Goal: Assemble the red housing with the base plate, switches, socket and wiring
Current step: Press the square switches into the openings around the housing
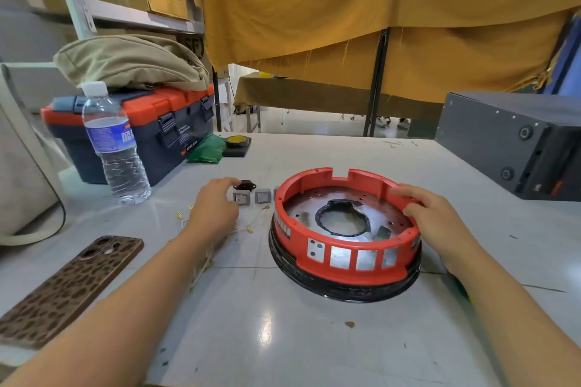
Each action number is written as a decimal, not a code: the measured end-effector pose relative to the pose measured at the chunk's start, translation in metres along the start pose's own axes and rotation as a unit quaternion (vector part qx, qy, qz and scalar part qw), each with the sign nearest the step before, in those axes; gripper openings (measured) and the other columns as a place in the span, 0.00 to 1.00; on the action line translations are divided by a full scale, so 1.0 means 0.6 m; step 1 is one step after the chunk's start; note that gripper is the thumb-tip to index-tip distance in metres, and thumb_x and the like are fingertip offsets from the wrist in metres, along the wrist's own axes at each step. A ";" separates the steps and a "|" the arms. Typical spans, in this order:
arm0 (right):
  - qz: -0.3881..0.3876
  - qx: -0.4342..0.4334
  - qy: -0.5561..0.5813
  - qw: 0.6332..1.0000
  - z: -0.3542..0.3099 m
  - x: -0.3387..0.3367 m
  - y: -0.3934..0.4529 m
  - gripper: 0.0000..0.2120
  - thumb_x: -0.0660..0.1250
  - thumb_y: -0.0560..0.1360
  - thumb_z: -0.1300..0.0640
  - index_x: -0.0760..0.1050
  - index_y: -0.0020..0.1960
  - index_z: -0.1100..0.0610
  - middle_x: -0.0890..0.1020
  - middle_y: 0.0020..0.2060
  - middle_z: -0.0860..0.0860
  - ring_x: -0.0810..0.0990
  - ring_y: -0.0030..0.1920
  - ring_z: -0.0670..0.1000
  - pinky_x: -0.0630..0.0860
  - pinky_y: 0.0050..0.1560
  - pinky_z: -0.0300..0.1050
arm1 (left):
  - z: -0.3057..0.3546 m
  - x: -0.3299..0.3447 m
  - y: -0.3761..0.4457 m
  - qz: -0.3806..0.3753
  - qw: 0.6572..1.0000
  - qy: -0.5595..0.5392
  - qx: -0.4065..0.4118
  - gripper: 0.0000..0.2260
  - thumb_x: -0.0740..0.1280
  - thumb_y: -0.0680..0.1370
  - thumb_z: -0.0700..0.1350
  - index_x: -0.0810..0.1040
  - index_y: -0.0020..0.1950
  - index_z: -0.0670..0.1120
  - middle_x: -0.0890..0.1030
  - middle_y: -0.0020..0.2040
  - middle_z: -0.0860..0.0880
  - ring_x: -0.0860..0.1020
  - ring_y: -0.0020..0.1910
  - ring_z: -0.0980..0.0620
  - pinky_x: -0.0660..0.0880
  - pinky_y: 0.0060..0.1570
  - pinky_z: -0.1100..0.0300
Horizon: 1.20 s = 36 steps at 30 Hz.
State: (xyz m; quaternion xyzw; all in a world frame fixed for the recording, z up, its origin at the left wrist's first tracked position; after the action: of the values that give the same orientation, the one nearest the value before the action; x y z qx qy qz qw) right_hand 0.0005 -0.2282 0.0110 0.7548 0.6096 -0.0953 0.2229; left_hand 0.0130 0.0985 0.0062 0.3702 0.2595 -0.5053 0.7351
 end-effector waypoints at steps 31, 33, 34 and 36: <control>0.125 -0.060 -0.118 0.983 -0.010 -0.009 -0.004 0.07 0.64 0.76 0.58 0.82 0.47 0.55 0.80 0.52 0.54 0.74 0.48 0.49 0.66 0.50 0.41 | 0.070 -0.009 -0.054 -0.077 0.892 -0.433 0.106 0.10 0.69 0.74 0.38 0.81 0.53 0.49 0.84 0.47 0.51 0.81 0.45 0.56 0.75 0.43 0.70; 0.110 -0.075 -0.144 0.981 -0.014 -0.010 -0.003 0.12 0.63 0.78 0.53 0.82 0.49 0.59 0.80 0.53 0.56 0.75 0.53 0.52 0.65 0.52 0.42 | 0.074 -0.011 -0.063 -0.119 0.878 -0.443 0.135 0.11 0.70 0.73 0.36 0.82 0.52 0.49 0.84 0.46 0.49 0.81 0.45 0.56 0.76 0.44 0.68; 0.103 -0.089 -0.160 0.978 -0.019 -0.011 -0.004 0.14 0.62 0.78 0.51 0.82 0.49 0.60 0.80 0.54 0.56 0.74 0.55 0.54 0.65 0.54 0.43 | 0.076 -0.013 -0.066 -0.146 0.871 -0.445 0.149 0.11 0.71 0.72 0.36 0.82 0.52 0.48 0.83 0.48 0.48 0.81 0.47 0.54 0.76 0.45 0.66; 0.089 -0.126 -0.175 0.972 -0.035 -0.011 -0.010 0.16 0.61 0.78 0.50 0.82 0.49 0.59 0.79 0.55 0.54 0.73 0.58 0.53 0.63 0.56 0.42 | 0.077 -0.017 -0.073 -0.193 0.861 -0.437 0.175 0.12 0.72 0.71 0.37 0.82 0.53 0.48 0.81 0.52 0.49 0.81 0.51 0.52 0.77 0.47 0.64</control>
State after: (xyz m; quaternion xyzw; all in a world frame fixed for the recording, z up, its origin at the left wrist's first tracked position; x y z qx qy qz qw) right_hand -0.0097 -0.2234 0.0307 0.7433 0.4986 -0.1288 0.4269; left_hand -0.0310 0.0573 0.0292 0.1766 -0.1147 -0.7841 0.5838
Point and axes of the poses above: each hand's wrist, its own y-axis towards the middle knuckle, its own x-axis out of the palm, z = x × y, the point moved 1 cm from there along y, towards the middle knuckle
